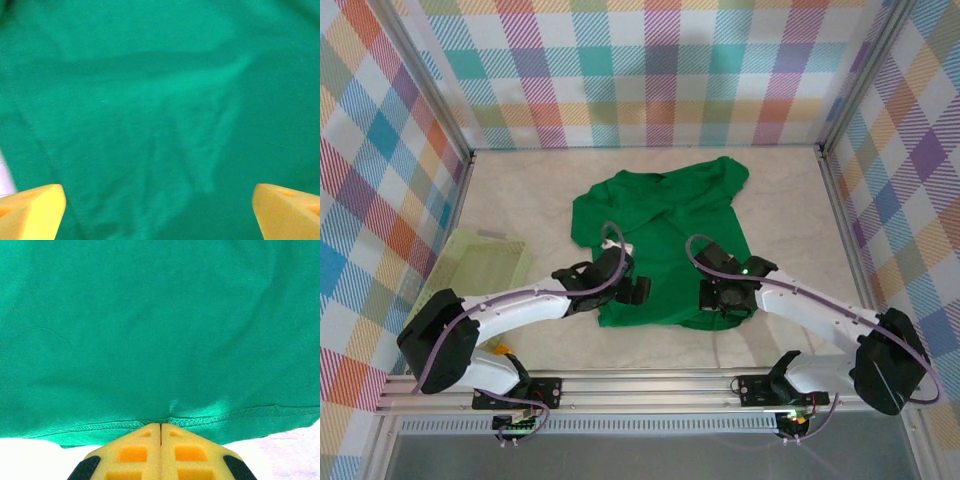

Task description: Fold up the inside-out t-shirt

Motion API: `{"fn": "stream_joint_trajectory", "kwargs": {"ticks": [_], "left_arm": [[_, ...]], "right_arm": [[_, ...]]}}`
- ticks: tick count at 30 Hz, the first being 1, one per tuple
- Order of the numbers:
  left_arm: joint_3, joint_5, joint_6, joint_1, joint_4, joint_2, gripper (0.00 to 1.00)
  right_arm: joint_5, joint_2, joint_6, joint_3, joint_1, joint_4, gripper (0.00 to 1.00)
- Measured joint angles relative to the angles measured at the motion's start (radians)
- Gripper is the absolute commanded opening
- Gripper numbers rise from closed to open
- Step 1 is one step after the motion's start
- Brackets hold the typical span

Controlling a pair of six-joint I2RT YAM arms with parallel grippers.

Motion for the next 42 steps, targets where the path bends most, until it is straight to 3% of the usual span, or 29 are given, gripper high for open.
{"fn": "stream_joint_trajectory", "kwargs": {"ticks": [8, 15, 22, 26, 30, 33, 35, 42], "left_arm": [[0.068, 0.044, 0.116, -0.200, 0.126, 0.074, 1.00], [0.175, -0.006, 0.126, -0.225, 0.188, 0.241, 1.00], [0.258, -0.138, 0.081, -0.225, 0.183, 0.356, 0.62], [0.264, -0.166, 0.073, -0.225, 0.182, 0.359, 0.36], [0.266, -0.173, 0.075, -0.225, 0.179, 0.359, 0.20], [0.266, -0.172, 0.071, -0.225, 0.179, 0.356, 0.07], [0.266, -0.166, 0.066, -0.222, 0.178, 0.349, 0.03], [0.267, -0.123, 0.051, -0.188, 0.175, 0.309, 0.01]], "right_arm": [[0.037, -0.048, -0.023, 0.101, 0.000, 0.002, 0.00], [0.037, -0.049, -0.023, 0.106, 0.000, 0.027, 0.00], [0.049, -0.084, -0.022, 0.105, 0.000, 0.026, 0.00], [0.071, -0.103, -0.022, 0.102, 0.000, 0.024, 0.00], [0.091, -0.113, -0.022, 0.084, 0.000, 0.023, 0.00], [0.095, -0.134, -0.023, 0.061, 0.000, 0.034, 0.15], [0.093, -0.171, -0.033, 0.030, 0.000, 0.064, 0.25], [-0.019, -0.384, -0.080, -0.175, 0.011, 0.220, 0.44]]}}
